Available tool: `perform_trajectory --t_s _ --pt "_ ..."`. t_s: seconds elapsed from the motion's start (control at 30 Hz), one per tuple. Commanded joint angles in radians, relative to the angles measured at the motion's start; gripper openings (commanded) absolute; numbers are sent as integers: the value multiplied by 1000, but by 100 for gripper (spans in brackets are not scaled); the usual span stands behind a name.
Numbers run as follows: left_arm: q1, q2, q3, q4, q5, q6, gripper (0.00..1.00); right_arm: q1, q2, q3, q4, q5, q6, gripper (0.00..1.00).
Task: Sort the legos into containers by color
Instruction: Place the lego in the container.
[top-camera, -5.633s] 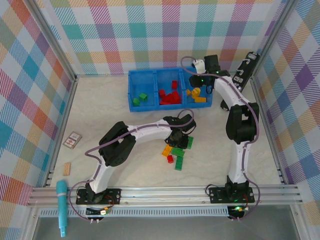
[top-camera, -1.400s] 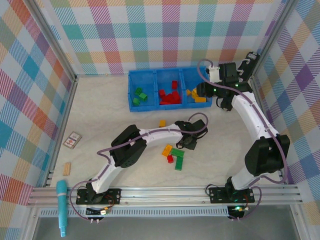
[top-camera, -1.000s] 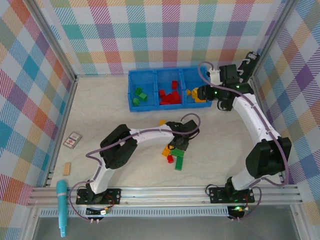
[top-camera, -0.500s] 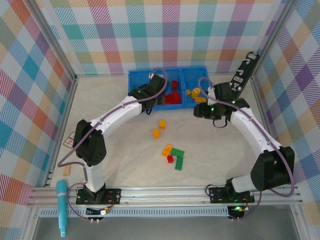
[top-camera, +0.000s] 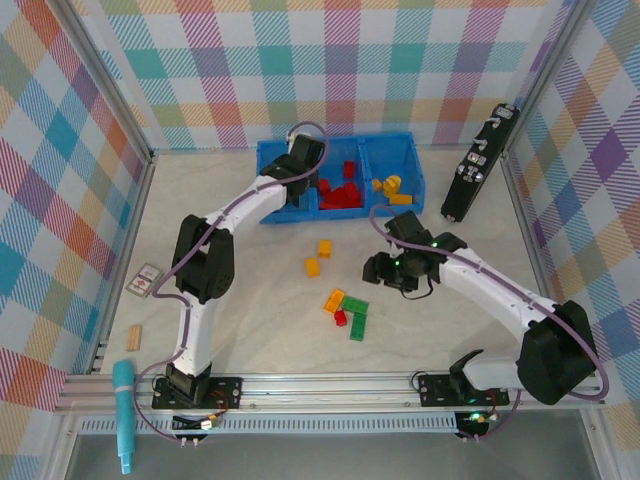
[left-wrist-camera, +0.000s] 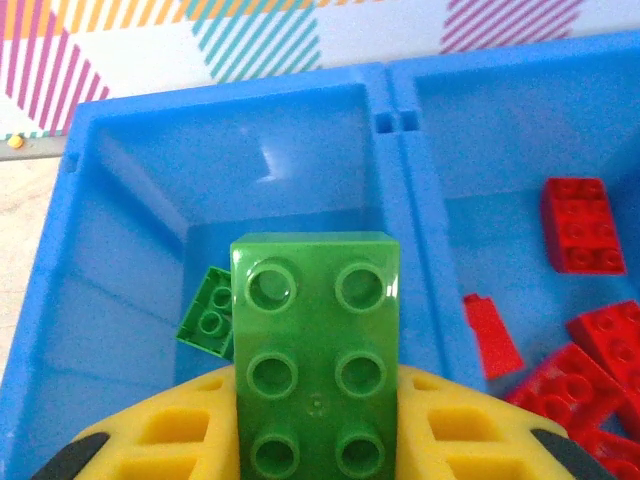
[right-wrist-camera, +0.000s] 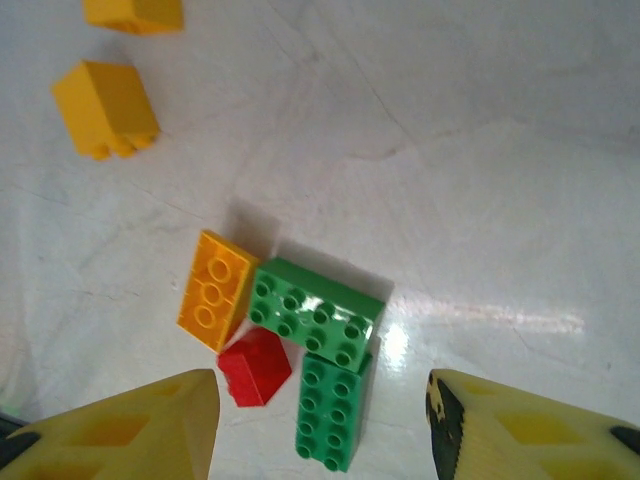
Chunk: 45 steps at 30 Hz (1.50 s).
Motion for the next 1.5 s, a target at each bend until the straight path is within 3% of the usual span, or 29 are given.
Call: perform_trajectory --t_s 0.0,0.37,0.6,0.73,1.03,1.3,1.37,1.47 --pt "38 12 37 20 -27 -37 27 48 -47 -35 -16 58 101 58" --pt "96 117 79 0 69 -44 35 216 -29 -70 -28 137 220 59" --pt "112 152 96 -4 88 -49 58 295 21 -71 -51 174 277 59" --pt "119 140 95 -9 107 -46 64 340 67 -61 -47 187 300 59" --pt "119 -67 5 -3 240 5 69 401 157 -65 -10 192 347 59" --pt "118 -288 -140 7 276 19 74 431 288 -34 -6 205 313 57" --pt "118 -330 -167 -2 277 23 74 435 310 -28 -14 212 305 55" --pt "118 -389 -207 -13 274 28 75 440 317 -33 -23 220 302 41"
